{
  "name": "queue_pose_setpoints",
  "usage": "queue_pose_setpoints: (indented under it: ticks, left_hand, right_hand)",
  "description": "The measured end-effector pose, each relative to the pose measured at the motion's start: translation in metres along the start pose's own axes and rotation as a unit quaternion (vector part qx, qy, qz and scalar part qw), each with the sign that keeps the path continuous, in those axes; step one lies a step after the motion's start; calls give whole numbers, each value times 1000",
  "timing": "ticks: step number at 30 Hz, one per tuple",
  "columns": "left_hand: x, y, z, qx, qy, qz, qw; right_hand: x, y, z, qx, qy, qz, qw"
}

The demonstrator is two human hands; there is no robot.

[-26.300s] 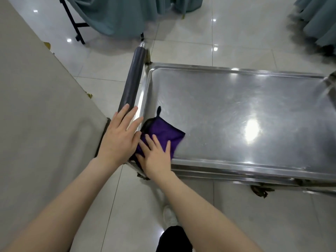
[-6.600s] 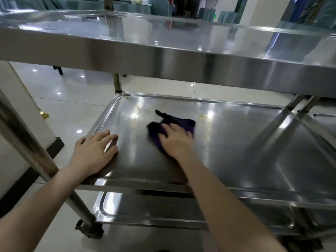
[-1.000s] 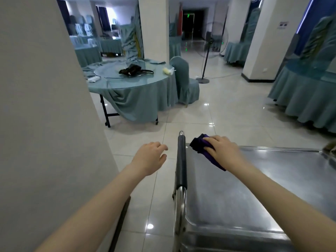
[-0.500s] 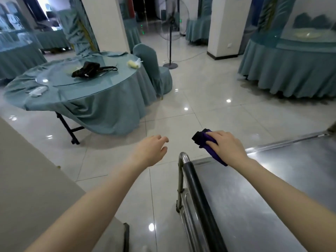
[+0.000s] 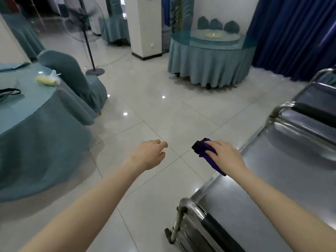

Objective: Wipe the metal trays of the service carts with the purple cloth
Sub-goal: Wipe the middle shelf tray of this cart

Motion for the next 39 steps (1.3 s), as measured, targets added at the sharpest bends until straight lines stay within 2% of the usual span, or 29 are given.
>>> queue_pose_setpoints:
  ticks: [7,10,19,23,26,30,35,39]
  left_hand:
    - [-131,-1,57,-31,-107,26,993]
    - [-182,3,66,-44,-165,61,983]
    - [-334,15,73,-9,-300,52,952]
    - [-393,14,70,-22,-382,69,921]
    - [-431,19,66,-12,-442,68,894]
    - [-467,30,53,15,-521,55,852]
    - [-499,26,11,38,-601,64,796]
    - [-525,16,-34,51,-655,70,751]
  right_hand:
    - [-109,-30,1,-36,-103,-20,994]
    - [-142,-33,2,-45,-135,-29,989]
    - [-205,-8,-22,-5,-275,-39,961]
    - [-214,-8,-21,15,-355,-43,934]
    - [-216,-4,-15,8,-433,-64,899]
    - [-210,2,-3,8,-497,-80,864]
    - [-200,-1,5,22,-585,-77,807]
    - [-202,-3,-22,23,-627,-76,775]
Point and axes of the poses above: each hand's wrist, its own x-axis away from the middle knuckle, its own y-axis out of the back of the hand, z = x × y, the point moved 1 cm from there along -x, towards the middle knuckle, and after that the axes turned 6 degrees about x, right-handed, at the moved point
